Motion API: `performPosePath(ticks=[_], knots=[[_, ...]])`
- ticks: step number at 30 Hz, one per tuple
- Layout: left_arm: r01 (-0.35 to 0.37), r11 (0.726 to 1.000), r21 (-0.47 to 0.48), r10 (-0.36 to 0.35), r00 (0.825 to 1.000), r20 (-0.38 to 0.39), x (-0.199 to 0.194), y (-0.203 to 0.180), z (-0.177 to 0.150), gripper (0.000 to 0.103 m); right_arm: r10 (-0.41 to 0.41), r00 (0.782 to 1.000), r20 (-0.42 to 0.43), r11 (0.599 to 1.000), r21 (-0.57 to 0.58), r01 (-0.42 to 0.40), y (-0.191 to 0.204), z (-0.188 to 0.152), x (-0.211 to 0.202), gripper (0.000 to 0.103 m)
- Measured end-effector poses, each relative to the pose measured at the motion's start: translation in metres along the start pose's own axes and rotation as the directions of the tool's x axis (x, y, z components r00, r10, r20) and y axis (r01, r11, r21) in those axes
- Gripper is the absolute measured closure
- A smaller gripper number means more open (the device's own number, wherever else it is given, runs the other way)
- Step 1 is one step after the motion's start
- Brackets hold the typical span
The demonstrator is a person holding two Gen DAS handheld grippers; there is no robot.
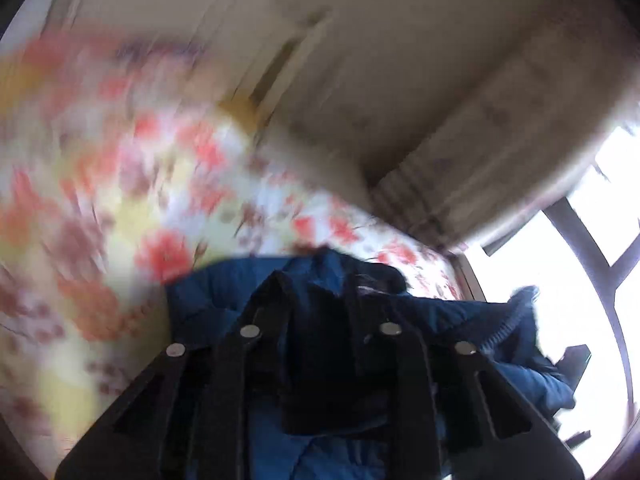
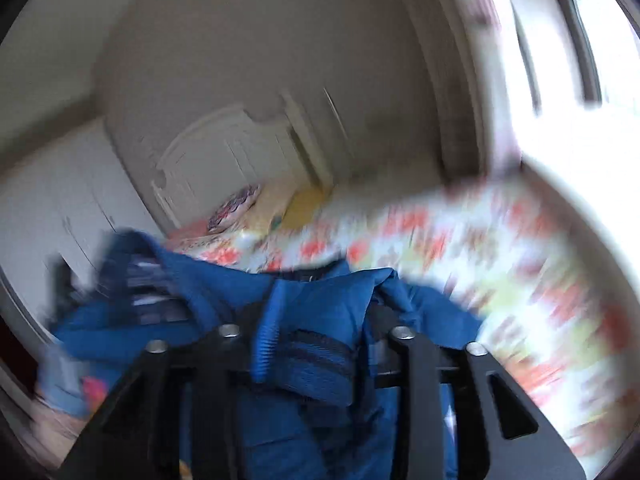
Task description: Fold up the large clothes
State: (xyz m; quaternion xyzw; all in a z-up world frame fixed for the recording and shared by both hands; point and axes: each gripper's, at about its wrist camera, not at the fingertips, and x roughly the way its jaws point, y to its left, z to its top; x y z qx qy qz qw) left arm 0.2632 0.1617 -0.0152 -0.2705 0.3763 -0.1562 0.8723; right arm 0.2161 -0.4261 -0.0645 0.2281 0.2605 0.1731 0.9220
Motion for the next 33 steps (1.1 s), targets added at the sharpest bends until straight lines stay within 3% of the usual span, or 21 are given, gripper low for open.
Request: performPosePath(ticks=[1,2,3,4,7,9,11,15,20,22,23,24,26,27,29,31,33], knots=[[-0.035,0.998,-0.053,0.034,0.999,-0.016,0.018,0.019,0.002,0.066,0.019,1.0,-0.002,0.998,0.052,-0.019,-0.014,0.001,0.008,0.043],[-0.095,0.993,-0.072,0.094,0.996,-0.009,0.027,0.033,0.001,0.048,0.002,1.0,0.016,0.995,0.102,-0.003,-0.032,0.001,0.013,0.027],[-0.125,0.989,-0.079,0.125,0.992,0.0,0.031,0.042,-0.002,0.037,-0.02,0.999,0.034,0.991,0.133,0.016,-0.048,-0.002,0.014,0.022],[-0.142,0.987,-0.081,0.142,0.99,-0.007,0.037,0.055,-0.004,0.037,-0.027,0.999,0.039,0.988,0.15,0.021,-0.059,-0.003,0.013,0.022],[-0.234,0.972,-0.027,0.233,0.972,-0.024,0.048,0.068,-0.001,0.037,-0.162,0.987,-0.012,0.981,0.106,0.162,-0.08,-0.011,0.016,0.022],[-0.271,0.96,0.074,0.273,0.961,-0.03,0.054,0.06,0.001,0.037,-0.246,0.967,-0.069,0.968,0.029,0.248,-0.083,-0.018,0.023,0.022],[-0.261,0.952,0.159,0.271,0.962,-0.046,0.06,0.047,0.002,0.034,-0.282,0.954,-0.104,0.959,-0.024,0.281,-0.083,-0.017,0.033,0.022],[-0.236,0.914,0.329,0.282,0.954,-0.1,0.082,0.017,-0.001,0.019,-0.288,0.943,-0.168,0.954,-0.138,0.266,-0.069,-0.01,0.052,0.022],[-0.242,0.854,0.461,0.351,0.921,-0.166,0.124,-0.008,-0.003,0.019,-0.317,0.905,-0.283,0.934,-0.259,0.246,-0.053,-0.004,0.1,0.022],[-0.241,0.838,0.491,0.374,0.907,-0.194,0.143,-0.007,-0.007,0.032,-0.348,0.881,-0.322,0.918,-0.308,0.25,-0.051,-0.007,0.121,0.023],[-0.25,0.825,0.507,0.387,0.903,-0.184,0.147,-0.008,-0.013,0.062,-0.354,0.878,-0.323,0.911,-0.329,0.247,-0.049,-0.009,0.126,0.038],[-0.262,0.813,0.519,0.386,0.911,-0.145,0.141,-0.01,-0.018,0.082,-0.34,0.89,-0.304,0.906,-0.359,0.224,-0.043,-0.012,0.126,0.067],[-0.256,0.825,0.504,0.338,0.938,-0.077,0.116,-0.015,-0.023,0.095,-0.366,0.911,-0.193,0.869,-0.421,0.26,-0.028,-0.018,0.112,0.087],[-0.244,0.839,0.486,0.302,0.952,-0.044,0.098,-0.016,-0.023,0.096,-0.373,0.92,-0.12,0.845,-0.455,0.283,-0.018,-0.022,0.097,0.092],[-0.18,0.881,0.436,0.214,0.976,-0.029,0.071,-0.017,-0.013,0.096,-0.352,0.936,-0.024,0.834,-0.462,0.302,-0.009,-0.023,0.069,0.094],[-0.136,0.907,0.399,0.156,0.988,-0.019,0.055,-0.025,0.007,0.096,-0.313,0.949,0.027,0.861,-0.414,0.296,-0.004,-0.007,0.042,0.095],[-0.144,0.915,0.378,0.161,0.987,-0.013,0.058,-0.037,0.028,0.096,-0.322,0.945,0.054,0.852,-0.419,0.314,0.007,0.012,0.036,0.095]])
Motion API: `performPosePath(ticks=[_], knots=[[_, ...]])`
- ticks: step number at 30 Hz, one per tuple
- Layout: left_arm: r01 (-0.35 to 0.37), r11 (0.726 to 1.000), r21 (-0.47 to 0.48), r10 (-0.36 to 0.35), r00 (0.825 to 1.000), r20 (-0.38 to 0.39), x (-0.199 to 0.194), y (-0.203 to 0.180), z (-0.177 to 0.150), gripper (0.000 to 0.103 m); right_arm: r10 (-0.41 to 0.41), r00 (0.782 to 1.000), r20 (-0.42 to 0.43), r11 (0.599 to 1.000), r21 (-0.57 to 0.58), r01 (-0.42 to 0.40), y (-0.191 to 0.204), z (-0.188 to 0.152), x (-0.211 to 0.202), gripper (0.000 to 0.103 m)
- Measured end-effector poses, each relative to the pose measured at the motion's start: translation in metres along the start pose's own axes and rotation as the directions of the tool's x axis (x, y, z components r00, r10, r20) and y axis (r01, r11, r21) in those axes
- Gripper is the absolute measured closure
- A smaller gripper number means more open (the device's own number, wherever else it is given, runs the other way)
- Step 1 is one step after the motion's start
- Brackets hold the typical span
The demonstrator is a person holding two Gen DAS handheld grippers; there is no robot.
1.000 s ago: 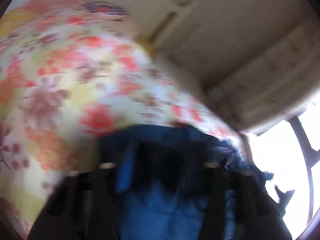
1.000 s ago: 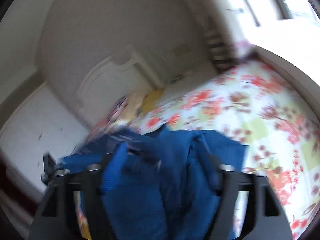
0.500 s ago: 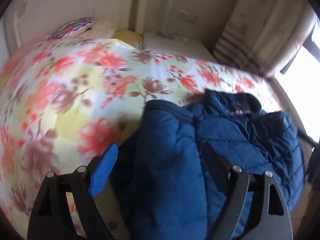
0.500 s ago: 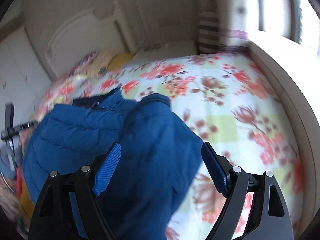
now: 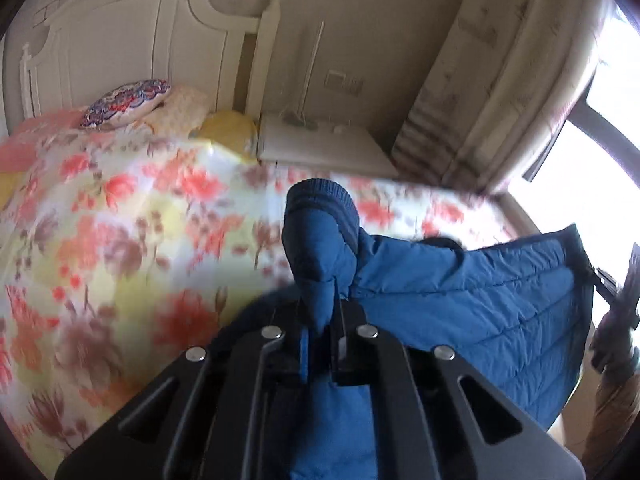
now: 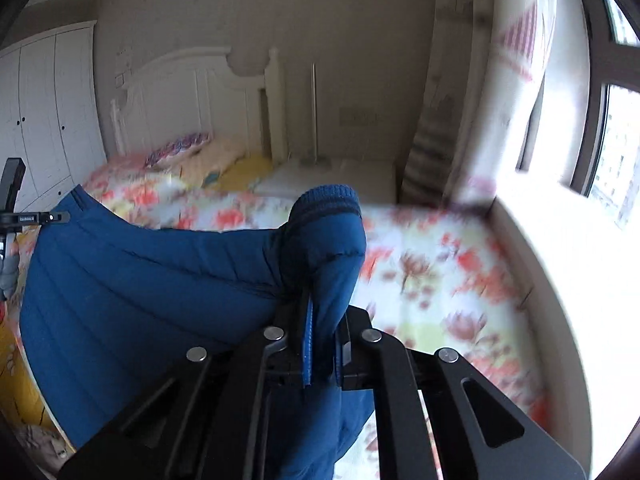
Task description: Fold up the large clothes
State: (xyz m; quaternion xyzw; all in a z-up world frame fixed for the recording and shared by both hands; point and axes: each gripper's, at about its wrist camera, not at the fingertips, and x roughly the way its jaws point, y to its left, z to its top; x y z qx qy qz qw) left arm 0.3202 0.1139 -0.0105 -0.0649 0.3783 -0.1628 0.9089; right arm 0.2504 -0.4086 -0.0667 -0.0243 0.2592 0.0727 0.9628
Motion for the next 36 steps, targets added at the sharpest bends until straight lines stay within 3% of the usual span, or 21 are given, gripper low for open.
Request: performPosePath(ticks=[2,5,7,8,9,12,16,19,20,21,23,25,29,31,32,34,35,36], knots=[[-0.051,0.998,-0.02,0.05,0.998,-0.04,0.021,-0.002,0.02,0.096,-0.022,1.0,-0.012,1.0,0.022,0.022,-0.002,0.02,0.01,0.095],[-0.17,0.985,-0.004,0.169,0.978,-0.123,0.079,0.002,0.028,0.094,-0.079,0.989,-0.126,0.995,0.042,0.085,-0.008,0.031,0.063,0.095],[-0.233,0.973,-0.006,0.228,0.957,-0.178,0.12,0.011,0.011,0.09,-0.104,0.97,-0.218,0.992,0.047,0.117,-0.01,0.016,0.108,0.095],[-0.265,0.964,0.009,0.261,0.945,-0.194,0.135,0.014,-0.001,0.082,-0.12,0.951,-0.286,0.989,0.049,0.139,-0.011,-0.002,0.135,0.095],[-0.268,0.963,-0.003,0.262,0.943,-0.206,0.145,0.018,-0.011,0.081,-0.101,0.938,-0.332,0.988,0.074,0.133,-0.013,-0.021,0.154,0.094],[-0.288,0.958,-0.004,0.284,0.947,-0.151,0.134,0.018,-0.014,0.081,-0.077,0.952,-0.296,0.984,0.13,0.12,-0.021,-0.032,0.151,0.094],[-0.298,0.954,-0.016,0.293,0.945,-0.147,0.134,0.021,-0.017,0.078,-0.08,0.952,-0.296,0.984,0.126,0.122,-0.024,-0.032,0.151,0.094],[-0.34,0.94,-0.005,0.336,0.931,-0.142,0.135,0.017,-0.015,0.064,-0.096,0.949,-0.3,0.983,0.122,0.138,-0.02,-0.034,0.151,0.093],[-0.343,0.939,-0.019,0.337,0.931,-0.142,0.133,0.02,-0.014,0.055,-0.09,0.948,-0.307,0.982,0.13,0.135,-0.022,-0.034,0.151,0.092],[-0.34,0.94,-0.037,0.332,0.933,-0.138,0.132,0.026,-0.013,0.048,-0.082,0.947,-0.31,0.982,0.139,0.13,-0.022,-0.032,0.151,0.091],[-0.289,0.951,-0.108,0.281,0.956,-0.084,0.109,0.036,-0.011,0.043,-0.05,0.946,-0.321,0.975,0.19,0.116,-0.03,-0.031,0.144,0.09],[-0.259,0.954,-0.148,0.259,0.966,-0.024,0.08,0.044,-0.012,0.028,0.03,0.956,-0.293,0.961,0.273,0.053,-0.042,-0.03,0.122,0.089],[-0.174,0.982,-0.072,0.178,0.983,0.048,0.011,0.048,-0.039,0.01,0.113,0.972,-0.208,0.948,0.316,-0.042,-0.058,-0.044,0.056,0.089],[-0.135,0.991,-0.016,0.135,0.99,0.047,-0.018,0.049,-0.069,0.008,0.156,0.974,-0.161,0.945,0.313,-0.1,-0.059,-0.063,0.02,0.087],[-0.12,0.993,0.006,0.119,0.992,0.037,-0.029,0.048,-0.086,0.007,0.175,0.973,-0.152,0.941,0.315,-0.12,-0.06,-0.074,0.007,0.083],[-0.096,0.994,0.046,0.095,0.995,0.017,-0.048,0.046,-0.123,0.005,0.219,0.965,-0.145,0.931,0.328,-0.162,-0.056,-0.106,-0.024,0.037],[-0.075,0.995,0.06,0.075,0.997,0.012,-0.055,0.045,-0.14,0.003,0.224,0.963,-0.148,0.928,0.333,-0.165,-0.052,-0.122,-0.035,0.004],[-0.061,0.996,0.066,0.061,0.998,0.006,-0.06,0.043,-0.151,0.003,0.244,0.96,-0.14,0.924,0.335,-0.186,-0.048,-0.132,-0.044,0.004]])
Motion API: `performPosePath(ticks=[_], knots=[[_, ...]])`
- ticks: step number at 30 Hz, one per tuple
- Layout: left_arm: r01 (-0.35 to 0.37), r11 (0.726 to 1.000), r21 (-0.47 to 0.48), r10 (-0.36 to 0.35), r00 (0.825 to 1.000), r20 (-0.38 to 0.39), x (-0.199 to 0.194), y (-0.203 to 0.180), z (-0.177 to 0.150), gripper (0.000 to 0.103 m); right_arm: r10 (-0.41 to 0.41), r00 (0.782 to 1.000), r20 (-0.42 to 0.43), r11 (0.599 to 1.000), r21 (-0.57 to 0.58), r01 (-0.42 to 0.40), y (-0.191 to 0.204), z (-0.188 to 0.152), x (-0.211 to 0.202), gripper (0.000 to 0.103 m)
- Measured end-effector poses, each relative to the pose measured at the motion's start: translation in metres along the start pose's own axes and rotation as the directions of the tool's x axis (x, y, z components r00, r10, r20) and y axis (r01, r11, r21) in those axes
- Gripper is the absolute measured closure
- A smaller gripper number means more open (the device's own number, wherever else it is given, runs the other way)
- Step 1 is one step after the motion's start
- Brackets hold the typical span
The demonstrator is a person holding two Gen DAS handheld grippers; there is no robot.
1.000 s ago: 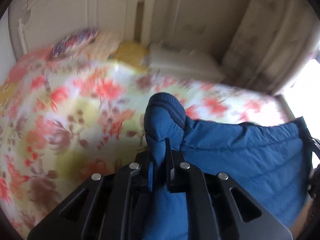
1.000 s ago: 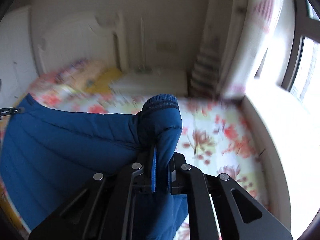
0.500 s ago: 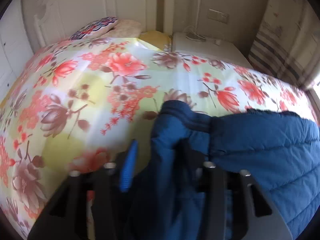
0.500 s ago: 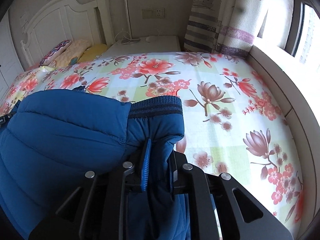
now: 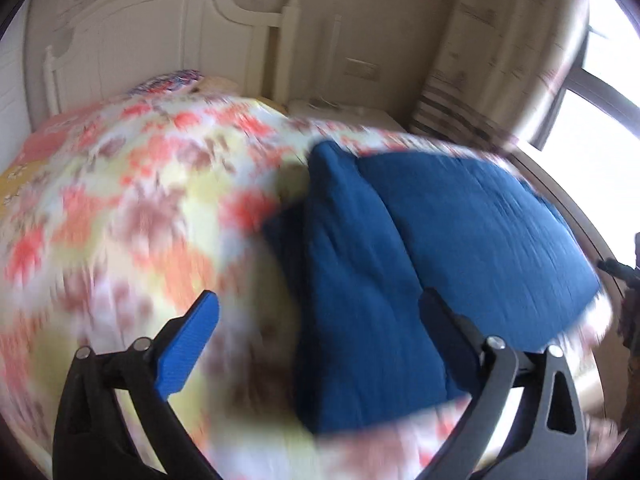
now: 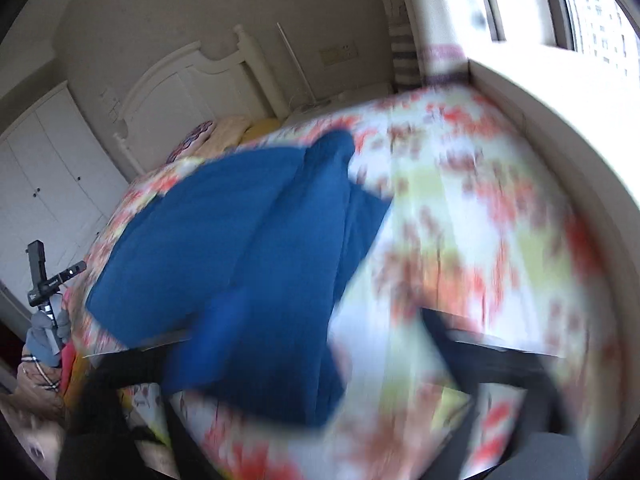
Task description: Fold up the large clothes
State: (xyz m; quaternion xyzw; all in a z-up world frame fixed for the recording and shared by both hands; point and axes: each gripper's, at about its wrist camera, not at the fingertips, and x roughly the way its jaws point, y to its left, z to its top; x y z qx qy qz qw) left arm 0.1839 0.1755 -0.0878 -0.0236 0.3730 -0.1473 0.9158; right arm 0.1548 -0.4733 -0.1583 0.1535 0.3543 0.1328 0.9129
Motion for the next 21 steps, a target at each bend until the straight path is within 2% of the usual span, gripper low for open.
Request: performPosePath(ticks=[2,3,5,7,8,9,10,11,12,13,15,17,21], knots=[[0.031,1.0,0.005,-0.031,0.999,-0.013,-0.007,-0.006,-0.027,0.003,0.05,0.999,-0.003,0.999,0.001,-0.05,0.005,-0.027,-0.01,0.004],[0.042,0.999,0.011,-0.042,0.999,-0.019,-0.006,-0.011,-0.034,0.003,0.049,0.999,0.005,0.999,-0.003,-0.049,0.007,-0.036,-0.012,0.004],[0.07,0.997,0.034,-0.068,0.996,-0.062,0.008,-0.02,-0.047,0.002,0.039,0.999,0.021,0.999,-0.018,-0.039,0.01,-0.044,-0.012,0.004],[0.056,0.997,0.05,-0.05,0.994,-0.101,0.024,-0.029,-0.052,0.002,0.051,0.999,0.008,0.999,-0.012,-0.051,0.013,-0.046,-0.001,0.005],[0.055,0.997,0.052,-0.05,0.994,-0.1,0.03,-0.032,-0.051,0.002,0.047,0.999,0.004,0.999,-0.021,-0.047,0.016,-0.046,0.003,0.008],[0.05,0.998,0.047,-0.045,0.995,-0.09,0.031,-0.032,-0.052,0.002,0.047,0.999,0.001,0.998,-0.041,-0.047,0.021,-0.046,0.008,0.019],[0.054,0.998,0.033,-0.051,0.995,-0.082,0.032,-0.033,-0.049,0.002,0.046,0.999,0.002,0.997,-0.061,-0.045,0.027,-0.045,0.013,0.025],[0.065,0.998,0.025,-0.063,0.995,-0.076,0.03,-0.033,-0.046,0.003,0.04,0.999,0.012,0.997,-0.071,-0.039,0.029,-0.045,0.015,0.028],[0.074,0.997,0.029,-0.072,0.995,-0.068,0.028,-0.034,-0.045,0.01,0.033,0.999,0.031,0.996,-0.082,-0.03,0.033,-0.046,0.016,0.038],[0.095,0.995,0.036,-0.092,0.993,-0.068,0.026,-0.036,-0.045,0.019,0.037,0.998,0.043,0.995,-0.099,-0.033,0.038,-0.049,0.014,0.043],[0.106,0.993,0.061,-0.103,0.994,-0.042,0.012,-0.041,-0.048,0.052,0.005,0.997,0.072,0.993,-0.119,0.004,0.046,-0.054,0.01,0.061],[0.107,0.992,0.067,-0.106,0.994,-0.024,-0.001,-0.042,-0.052,0.06,-0.01,0.995,0.102,0.992,-0.125,0.022,0.052,-0.058,0.002,0.07],[0.092,0.994,0.062,-0.091,0.996,-0.018,-0.022,-0.044,-0.064,0.061,-0.019,0.992,0.124,0.987,-0.154,0.038,0.069,-0.07,-0.017,0.073]])
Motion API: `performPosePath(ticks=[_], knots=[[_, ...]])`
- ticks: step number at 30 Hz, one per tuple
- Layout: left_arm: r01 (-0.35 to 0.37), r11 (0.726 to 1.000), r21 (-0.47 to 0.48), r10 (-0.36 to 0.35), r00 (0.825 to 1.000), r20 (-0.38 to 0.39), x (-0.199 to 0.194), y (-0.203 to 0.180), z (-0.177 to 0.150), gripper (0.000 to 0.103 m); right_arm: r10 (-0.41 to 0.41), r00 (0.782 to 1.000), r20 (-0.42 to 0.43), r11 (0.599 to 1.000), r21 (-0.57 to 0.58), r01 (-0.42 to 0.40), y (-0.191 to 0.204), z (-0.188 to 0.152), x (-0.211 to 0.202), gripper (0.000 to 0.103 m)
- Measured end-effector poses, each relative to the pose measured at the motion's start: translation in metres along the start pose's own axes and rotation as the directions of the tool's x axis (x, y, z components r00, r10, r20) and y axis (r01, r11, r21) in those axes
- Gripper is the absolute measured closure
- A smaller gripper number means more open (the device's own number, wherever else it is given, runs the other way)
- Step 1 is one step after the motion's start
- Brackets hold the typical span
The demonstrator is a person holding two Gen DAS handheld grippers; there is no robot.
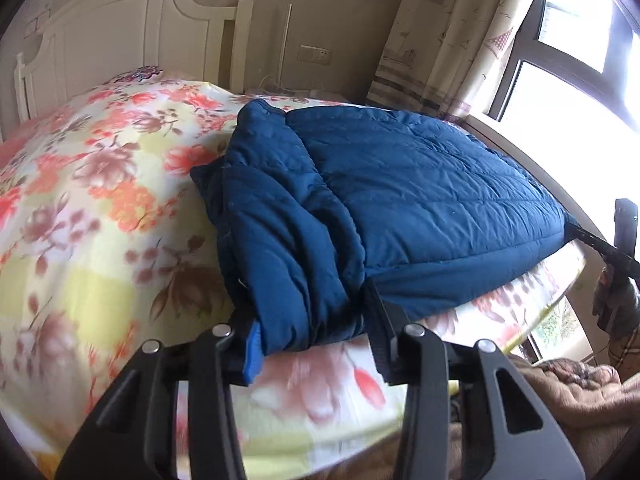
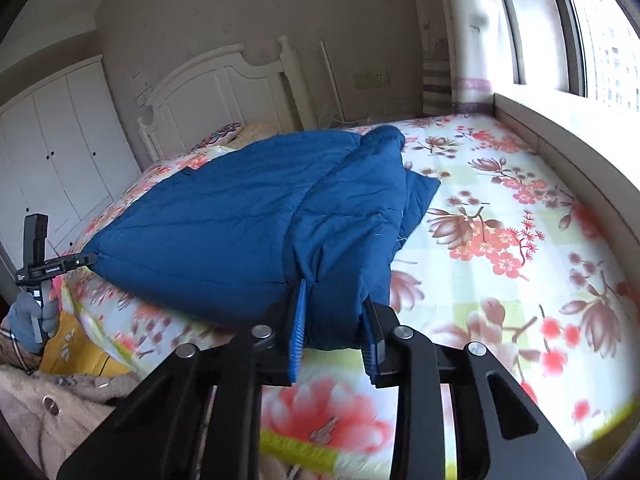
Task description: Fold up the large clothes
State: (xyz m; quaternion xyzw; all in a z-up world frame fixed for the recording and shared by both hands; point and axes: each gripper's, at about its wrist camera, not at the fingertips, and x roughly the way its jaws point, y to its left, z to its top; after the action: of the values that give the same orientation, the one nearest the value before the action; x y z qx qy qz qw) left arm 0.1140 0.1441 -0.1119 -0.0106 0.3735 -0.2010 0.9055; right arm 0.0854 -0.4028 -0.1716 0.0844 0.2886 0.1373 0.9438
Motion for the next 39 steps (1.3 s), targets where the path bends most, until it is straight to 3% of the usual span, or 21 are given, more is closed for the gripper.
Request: performPosePath(ticks=[8,13,14,16,17,19,20,21,23,27,29,31,33,35,37,38,39], knots=[[-0.013,1.0,-0.012,0.013,0.999,-0.03,-0.029,0.0,-0.036,0.053,0.055,0.997,-0.054,0.998,0.008,-0.054,0.016,-0.034,-0.035,0.073],[-0.026,1.0,0.013,0.027,0.999,-0.035,-0.052,-0.002,-0.045,0.03,0.014,0.997,-0.077,0.998,0.055,-0.009,0.002,-0.037,-0.045,0.065],[-0.021,0.999,0.027,0.022,1.0,-0.014,-0.061,-0.003,-0.043,0.019,-0.013,0.998,-0.058,0.998,0.062,0.016,-0.003,-0.034,-0.052,0.064],[-0.038,0.998,0.054,0.033,0.996,0.085,-0.086,-0.004,-0.028,0.003,-0.105,0.994,-0.001,0.991,0.087,0.105,-0.013,-0.015,-0.068,0.059],[-0.082,0.995,0.05,0.072,0.983,0.169,-0.1,-0.005,-0.014,0.002,-0.141,0.99,0.025,0.985,0.102,0.138,-0.016,-0.006,-0.074,0.055],[-0.167,0.986,-0.01,0.162,0.94,0.3,-0.115,-0.007,0.018,0.002,-0.177,0.978,0.112,0.977,0.143,0.16,-0.015,0.032,-0.082,0.048],[-0.188,0.981,-0.04,0.191,0.925,0.328,-0.116,-0.011,0.035,0.002,-0.176,0.974,0.143,0.976,0.151,0.155,-0.011,0.047,-0.081,0.03],[-0.195,0.979,-0.058,0.204,0.917,0.342,-0.113,-0.016,0.059,0.002,-0.178,0.966,0.185,0.978,0.146,0.152,-0.002,0.068,-0.078,0.005],[-0.173,0.983,-0.063,0.184,0.92,0.347,-0.099,-0.029,0.097,0.002,-0.186,0.937,0.295,0.981,0.1,0.164,0.027,0.104,-0.073,0.004],[-0.257,0.966,-0.04,0.256,0.911,0.322,-0.046,-0.063,0.157,0.002,-0.19,0.91,0.368,0.982,0.057,0.182,0.078,0.158,-0.043,0.004],[-0.328,0.945,0.02,0.313,0.917,0.247,0.001,-0.08,0.182,0.002,-0.178,0.935,0.306,0.984,0.051,0.171,0.095,0.178,-0.009,0.004],[-0.348,0.935,0.072,0.328,0.924,0.197,0.041,-0.092,0.193,0.002,-0.176,0.963,0.204,0.984,0.048,0.17,0.104,0.191,0.034,0.004],[-0.338,0.938,0.077,0.326,0.936,0.131,0.08,-0.093,0.196,0.002,-0.218,0.969,0.117,0.976,0.039,0.215,0.109,0.191,0.074,0.004],[-0.339,0.939,0.055,0.339,0.941,0.014,0.13,-0.08,0.191,0.002,-0.238,0.971,0.0,0.971,0.008,0.238,0.109,0.182,0.117,0.004],[-0.348,0.937,0.03,0.348,0.929,-0.128,0.181,-0.056,0.172,0.002,-0.302,0.935,-0.185,0.953,-0.041,0.3,0.101,0.157,0.175,0.004],[-0.312,0.95,-0.009,0.302,0.926,-0.227,0.202,-0.047,0.162,0.002,-0.312,0.914,-0.259,0.95,-0.058,0.307,0.097,0.14,0.197,0.004],[-0.27,0.959,-0.083,0.242,0.938,-0.249,0.208,-0.038,0.158,0.002,-0.279,0.888,-0.365,0.958,-0.037,0.286,0.086,0.121,0.224,0.004]])
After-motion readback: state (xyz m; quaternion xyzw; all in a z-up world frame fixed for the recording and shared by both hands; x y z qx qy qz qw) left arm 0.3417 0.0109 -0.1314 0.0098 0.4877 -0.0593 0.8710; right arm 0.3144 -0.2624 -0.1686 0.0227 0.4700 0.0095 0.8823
